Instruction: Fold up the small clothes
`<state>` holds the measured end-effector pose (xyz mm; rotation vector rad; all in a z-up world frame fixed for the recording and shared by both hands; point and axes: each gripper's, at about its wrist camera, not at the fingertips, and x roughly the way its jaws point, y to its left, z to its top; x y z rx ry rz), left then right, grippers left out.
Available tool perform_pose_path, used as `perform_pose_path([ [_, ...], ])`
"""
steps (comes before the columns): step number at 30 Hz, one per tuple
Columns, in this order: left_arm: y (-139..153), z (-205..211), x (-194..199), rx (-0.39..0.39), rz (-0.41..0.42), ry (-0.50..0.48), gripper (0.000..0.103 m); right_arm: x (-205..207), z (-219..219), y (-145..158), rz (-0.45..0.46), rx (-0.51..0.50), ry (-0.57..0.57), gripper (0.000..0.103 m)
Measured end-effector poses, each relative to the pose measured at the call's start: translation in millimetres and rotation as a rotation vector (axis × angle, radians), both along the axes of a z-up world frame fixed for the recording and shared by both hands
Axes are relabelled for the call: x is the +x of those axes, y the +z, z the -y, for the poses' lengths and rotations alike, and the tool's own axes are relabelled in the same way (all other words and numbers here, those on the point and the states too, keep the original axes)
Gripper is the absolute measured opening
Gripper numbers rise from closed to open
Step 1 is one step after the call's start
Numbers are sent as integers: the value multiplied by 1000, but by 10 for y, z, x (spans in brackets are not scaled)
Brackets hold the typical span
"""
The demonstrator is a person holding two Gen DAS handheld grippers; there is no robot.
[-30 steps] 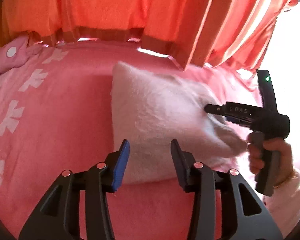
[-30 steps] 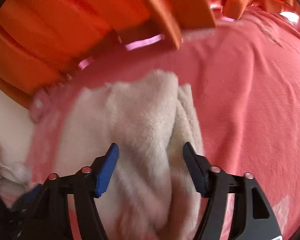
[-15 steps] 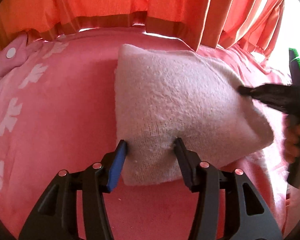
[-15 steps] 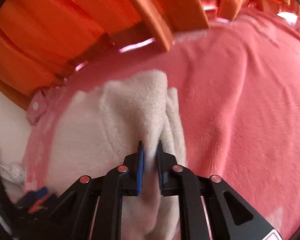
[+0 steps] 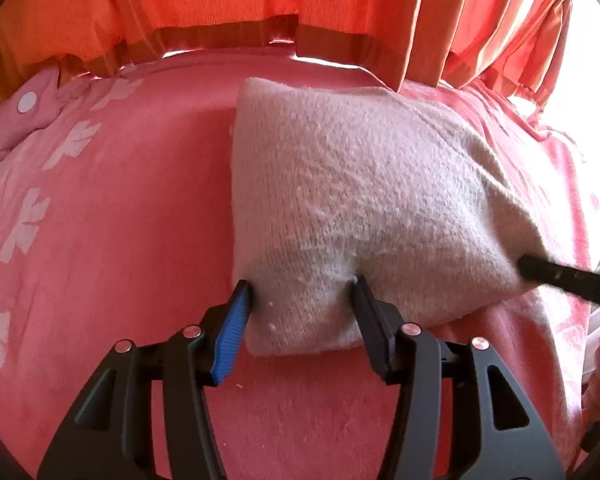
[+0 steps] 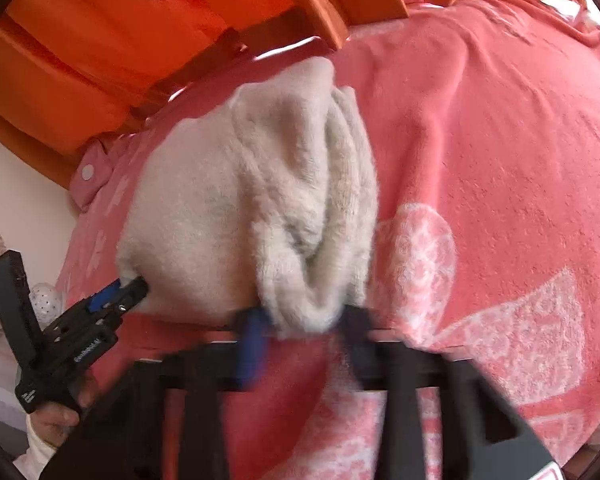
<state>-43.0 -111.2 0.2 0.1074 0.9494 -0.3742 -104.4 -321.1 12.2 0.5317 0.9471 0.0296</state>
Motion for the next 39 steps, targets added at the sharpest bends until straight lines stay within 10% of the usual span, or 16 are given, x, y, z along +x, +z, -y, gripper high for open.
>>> perform_pose_path([
  [4, -19, -32, 2, -7, -11, 4, 51, -176, 5, 261, 99, 9, -5, 13],
  [8, -57, -26, 13, -7, -18, 3, 54, 32, -36, -376, -128, -89, 36, 14],
  [11, -92, -59, 20, -10, -28, 4, 56, -5, -11, -375, -105, -52, 34, 19],
  [15, -88, -103, 32, -35, -39, 11, 58, -81, 89, -163, -62, -24, -7, 31],
  [19, -64, -110, 12, -29, -29, 8, 59, -46, 248, 29, 20, -34, -80, 65],
  [26, 11, -218, -109, -52, -29, 11, 64, 524, 422, -215, -55, 130, -117, 67],
  [27, 17, -238, -116, -53, -28, 12, 64, 617, 380, -222, -66, 108, -107, 66],
  [30, 72, -291, -136, -66, -22, 16, 64, 835, 148, -57, -62, -4, -50, 20],
  [33, 147, -328, -150, -72, -4, 18, 64, 875, -162, 452, 38, -172, 19, 15],
  [37, 236, -384, -164, -98, 12, 23, 65, 523, -224, 1215, 316, -39, 110, 14],
  [39, 251, -406, -164, -112, 14, 24, 66, 471, -107, 1130, 309, -41, 60, 14],
])
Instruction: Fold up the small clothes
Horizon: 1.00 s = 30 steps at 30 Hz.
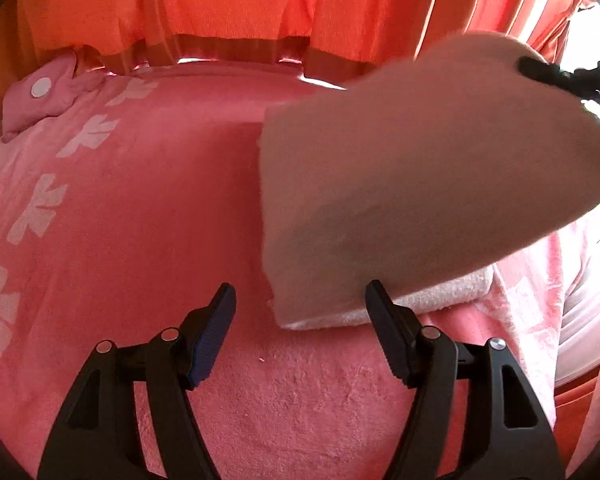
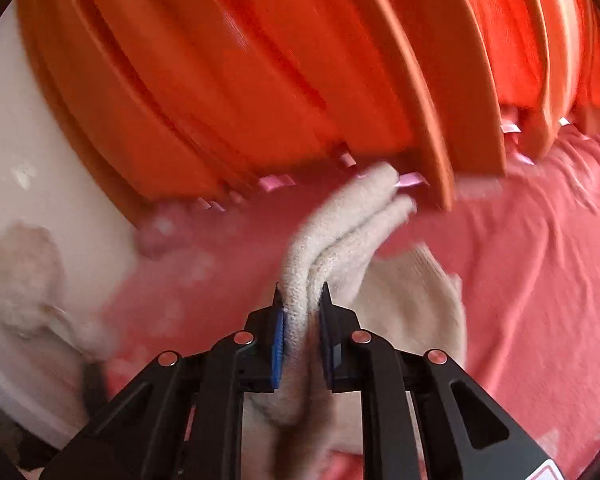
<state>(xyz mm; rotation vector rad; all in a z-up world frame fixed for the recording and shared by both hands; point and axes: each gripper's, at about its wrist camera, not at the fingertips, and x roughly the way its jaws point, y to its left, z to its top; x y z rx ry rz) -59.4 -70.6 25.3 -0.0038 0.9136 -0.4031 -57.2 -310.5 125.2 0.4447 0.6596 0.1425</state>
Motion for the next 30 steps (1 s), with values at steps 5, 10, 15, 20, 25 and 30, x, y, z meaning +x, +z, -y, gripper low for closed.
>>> perform_pose_path([
  [5, -82, -7, 24, 11, -23, 5, 66, 296, 371, -1326, -402, -58, -143, 14],
  [10, -157, 28, 21, 48, -36, 0, 66, 30, 392, -947, -240, 23, -121, 14],
  [15, -201, 44, 31, 59, -41, -1, 66, 161, 286, -1365, -385, -85, -118, 15],
  [20, -241, 63, 26, 82, -48, 1, 66, 93, 385, -1221, -335, 36, -134, 21],
  [25, -261, 83, 20, 88, -56, 5, 66, -208, 397, -1157, -322, 125, -114, 43],
  [30, -279, 82, -7, 75, -68, 10, 66, -278, 359, -1328, -352, 180, -89, 51],
])
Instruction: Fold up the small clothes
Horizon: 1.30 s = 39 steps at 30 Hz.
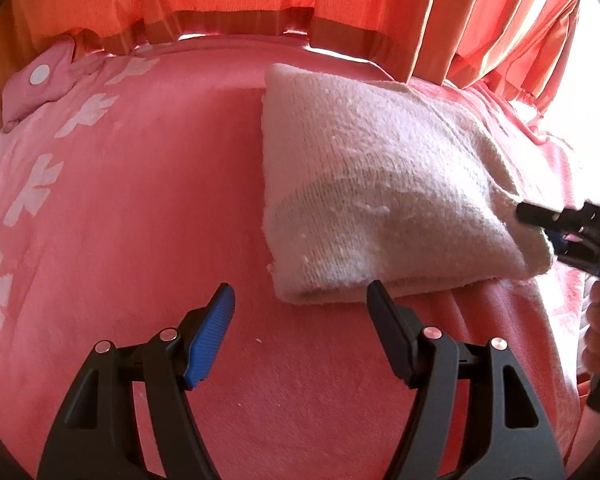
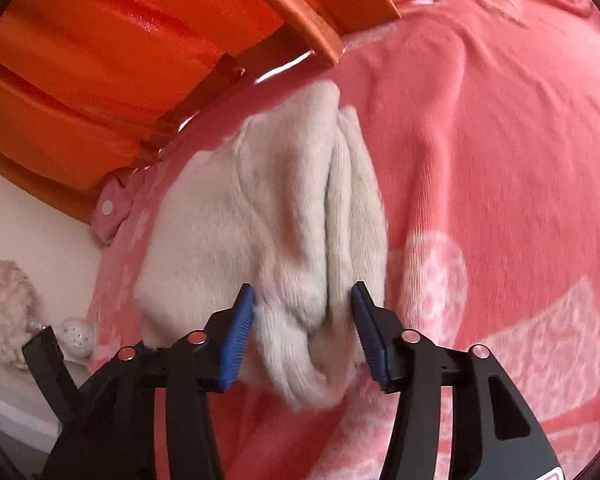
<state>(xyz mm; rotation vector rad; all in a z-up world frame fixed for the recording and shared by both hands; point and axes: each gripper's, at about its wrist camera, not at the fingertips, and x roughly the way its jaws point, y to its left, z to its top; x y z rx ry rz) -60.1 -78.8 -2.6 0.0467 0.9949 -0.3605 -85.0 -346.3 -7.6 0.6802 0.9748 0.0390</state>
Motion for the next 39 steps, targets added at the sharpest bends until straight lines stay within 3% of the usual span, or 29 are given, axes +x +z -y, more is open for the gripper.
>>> perform_pose_path([
  [2, -7, -1, -25, -7, -11, 6, 66, 100, -82, -45, -26, -24, 25, 43],
  [4, 14, -7, -54, -8, -13, 10, 66, 227, -177, 75, -29, -91, 42, 23],
  [8, 165, -61, -120, -13, 23, 17, 67, 127, -257, 840, 237, -21, 74, 20],
  [10, 237, -104, -136, -20, 35, 23, 68, 45, -233, 962, 297, -16, 71, 20],
  [12, 297, -137, -137, -35, 41, 28, 69, 78, -224, 726, 213, -119, 47, 20],
  [14, 338, -138, -116, -62, 37, 22, 70, 215, -210, 148, -1, -239, 37, 21],
  [15, 349, -129, -99, -79, 31, 16, 71, 242, -217, -80, -65, -241, 47, 23],
  [17, 361, -116, -20, -137, 8, 0, 74, 121, -181, -87, 4, -204, 17, 28],
  [18, 362, -112, 24, -165, -3, -3, 79, 86, -162, 9, 24, -202, -2, 38],
  [19, 349, -104, 105, -205, -21, -4, 84, 70, -145, 59, 35, -205, -20, 56],
  [21, 308, -92, 237, -236, -56, 14, 85, 73, -94, 146, 64, -206, -42, 73],
  [25, 167, -48, 536, -328, -102, 48, 89, 310, 49, -83, -24, -150, -24, 75],
  [28, -53, -3, 786, -399, -170, 50, 91, 477, 103, -419, -76, 38, 11, 76],
  [30, -216, 8, 918, -449, -216, 61, 92, 482, 87, -461, -42, 100, -2, 79],
  [32, -330, 6, 1010, -527, -280, 57, 88, 530, 42, -429, -51, 104, 13, 64],
  [34, -300, 19, 1047, -537, -287, 54, 67, 559, -36, -250, -35, 67, 30, 37],
  [36, -84, 45, 1031, -534, -239, -19, 54, 553, -135, 49, 13, -13, 46, 33],
  [39, 350, -35, 1039, -554, -148, -76, 51, 529, -289, 584, 134, -74, 55, 30],
])
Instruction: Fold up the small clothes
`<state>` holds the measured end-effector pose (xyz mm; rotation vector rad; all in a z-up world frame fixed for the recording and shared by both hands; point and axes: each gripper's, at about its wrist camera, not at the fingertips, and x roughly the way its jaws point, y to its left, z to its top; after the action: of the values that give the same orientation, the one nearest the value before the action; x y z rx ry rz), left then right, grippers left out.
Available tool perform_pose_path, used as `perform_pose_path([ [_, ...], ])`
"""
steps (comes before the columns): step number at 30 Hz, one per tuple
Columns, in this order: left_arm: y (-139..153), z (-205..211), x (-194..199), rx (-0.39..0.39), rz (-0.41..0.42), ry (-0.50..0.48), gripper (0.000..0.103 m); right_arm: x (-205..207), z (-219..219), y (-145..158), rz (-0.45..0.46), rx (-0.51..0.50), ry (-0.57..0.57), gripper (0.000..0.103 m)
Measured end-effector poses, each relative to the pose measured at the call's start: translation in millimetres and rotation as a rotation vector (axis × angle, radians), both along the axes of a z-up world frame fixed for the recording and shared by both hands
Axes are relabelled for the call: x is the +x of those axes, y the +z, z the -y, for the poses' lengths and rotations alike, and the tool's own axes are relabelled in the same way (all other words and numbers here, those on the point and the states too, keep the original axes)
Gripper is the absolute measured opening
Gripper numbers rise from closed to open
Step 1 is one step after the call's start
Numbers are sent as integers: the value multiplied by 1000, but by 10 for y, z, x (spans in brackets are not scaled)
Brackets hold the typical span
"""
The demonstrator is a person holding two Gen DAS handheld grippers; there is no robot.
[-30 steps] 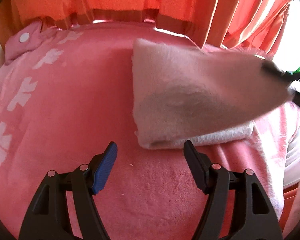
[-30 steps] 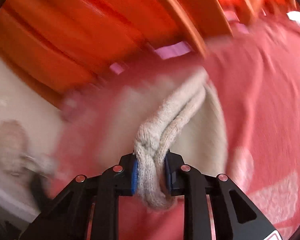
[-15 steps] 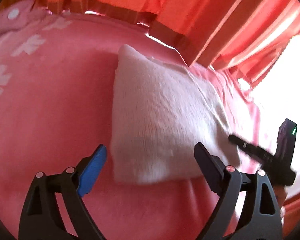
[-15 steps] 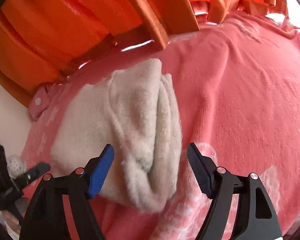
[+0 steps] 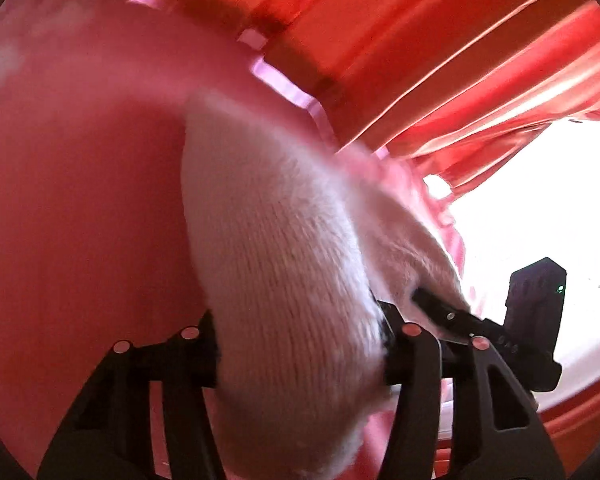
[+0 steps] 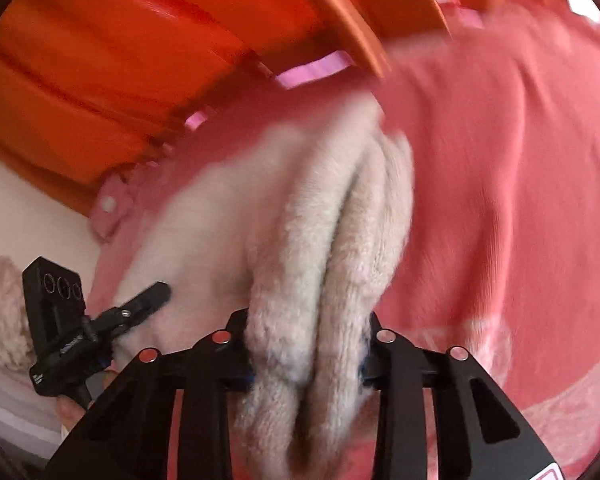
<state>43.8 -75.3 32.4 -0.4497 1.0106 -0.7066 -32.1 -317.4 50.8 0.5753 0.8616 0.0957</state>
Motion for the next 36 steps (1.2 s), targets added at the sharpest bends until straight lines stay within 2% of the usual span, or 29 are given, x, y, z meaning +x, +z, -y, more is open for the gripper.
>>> perform_pose_path([
  [2, 398, -131, 32, -48, 75, -7, 51, 7, -192, 547, 128, -72, 6, 29],
  [6, 1180, -442, 42, -96, 266, -12, 51, 17, -470, 1295, 343, -109, 24, 29],
  [7, 1399, -544, 31, -101, 337, -6, 52, 39, -531, 1410, 384, -111, 30, 29],
  [9, 1614, -669, 40, -94, 408, 16, 54, 104, -621, 1522, 430, -106, 34, 29],
  [11, 1685, -791, 130, -56, 432, 49, 59, 334, -715, 1379, 410, -41, 35, 34],
  [13, 1523, -894, 263, -2, 408, 93, 73, 589, -776, 1026, 325, -9, 30, 52],
  [14, 1303, -960, 352, 55, 378, 125, 76, 746, -814, 702, 240, -12, 7, 55],
  [15, 1032, -1003, 451, 133, 334, 161, 77, 826, -839, 523, 191, -24, -16, 56],
  [16, 866, -1058, 475, 186, 304, 191, 76, 899, -877, 209, 99, -64, -68, 56],
  [17, 570, -1123, 519, 289, 253, 254, 74, 911, -901, 26, 52, -84, -100, 55],
  [19, 272, -1259, 490, 336, 197, 277, 72, 847, -965, -224, 29, -68, -106, 48],
  [21, 100, -1356, 411, 323, 167, 300, 72, 817, -1073, -243, 17, -86, -88, 44],
  [23, 74, -1310, 406, 387, 173, 318, 73, 776, -1192, -132, 78, -143, -73, 40],
  [25, 124, -1205, 402, 457, 228, 300, 73, 803, -1317, -72, 107, -214, -68, 32],
  [28, 106, -1226, 421, 514, 251, 309, 74, 970, -1373, -189, 64, -224, -36, 24],
  [30, -11, -1181, 507, 538, 210, 294, 74, 1120, -1327, -428, -23, -269, -15, 24],
  [32, -153, -1160, 532, 566, 191, 279, 78, 1220, -1220, -593, -77, -268, -13, 28],
  [33, -200, -1152, 527, 579, 193, 276, 80, 1223, -1196, -612, -75, -260, -17, 35],
  [34, -224, -1134, 515, 598, 202, 272, 82, 1224, -1175, -619, -82, -275, -26, 47],
  [36, -238, -1096, 494, 645, 228, 268, 84, 1215, -1118, -639, -89, -261, -40, 53],
])
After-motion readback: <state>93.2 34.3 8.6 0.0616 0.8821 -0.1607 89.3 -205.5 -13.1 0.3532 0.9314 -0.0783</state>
